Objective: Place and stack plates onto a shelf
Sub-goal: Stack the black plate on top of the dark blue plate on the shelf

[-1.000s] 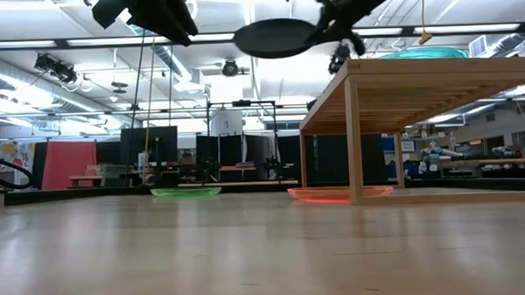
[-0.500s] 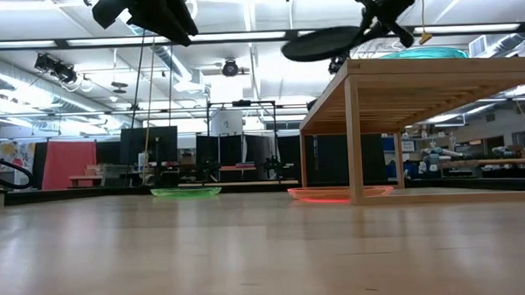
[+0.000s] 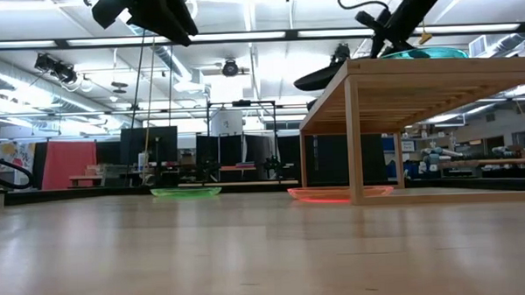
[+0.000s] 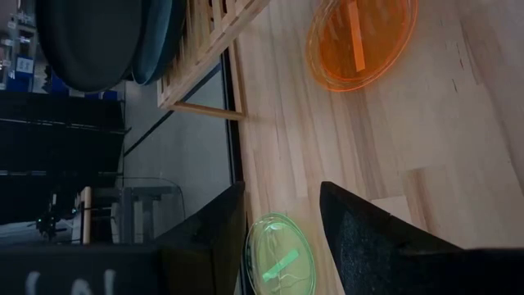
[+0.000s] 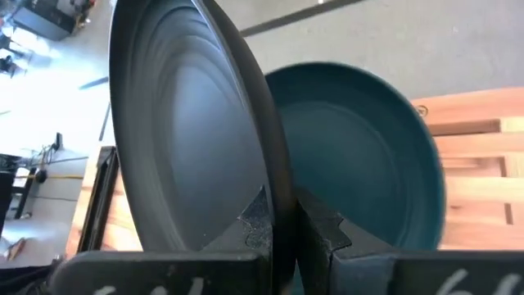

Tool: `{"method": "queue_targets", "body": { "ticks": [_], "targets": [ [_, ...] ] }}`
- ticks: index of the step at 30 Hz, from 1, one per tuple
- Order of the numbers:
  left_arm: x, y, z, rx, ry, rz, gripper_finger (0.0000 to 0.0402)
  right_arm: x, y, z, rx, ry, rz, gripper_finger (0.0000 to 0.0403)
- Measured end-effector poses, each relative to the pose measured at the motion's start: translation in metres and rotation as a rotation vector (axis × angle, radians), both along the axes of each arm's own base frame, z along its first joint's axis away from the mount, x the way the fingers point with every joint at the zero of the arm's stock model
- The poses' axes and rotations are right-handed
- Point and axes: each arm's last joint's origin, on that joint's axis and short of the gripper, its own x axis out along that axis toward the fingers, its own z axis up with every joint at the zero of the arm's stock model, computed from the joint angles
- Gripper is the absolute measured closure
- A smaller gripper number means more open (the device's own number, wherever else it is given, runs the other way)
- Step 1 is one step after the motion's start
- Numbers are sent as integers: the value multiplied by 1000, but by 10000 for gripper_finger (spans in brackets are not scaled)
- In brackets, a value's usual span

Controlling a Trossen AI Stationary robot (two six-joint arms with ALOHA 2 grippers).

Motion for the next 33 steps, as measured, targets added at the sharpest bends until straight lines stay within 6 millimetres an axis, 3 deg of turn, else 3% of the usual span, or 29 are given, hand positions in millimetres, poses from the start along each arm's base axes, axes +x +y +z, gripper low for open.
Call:
{"method": "queue_targets", "body": {
  "ticks": [10, 33],
  "targets": [
    [0, 0, 0, 0, 0, 0, 237, -10, -2, -7, 80, 52, -24, 369],
    [0, 0, 0, 0, 0, 1, 237, -11, 0, -10, 107, 67, -21, 352]
  ]
}}
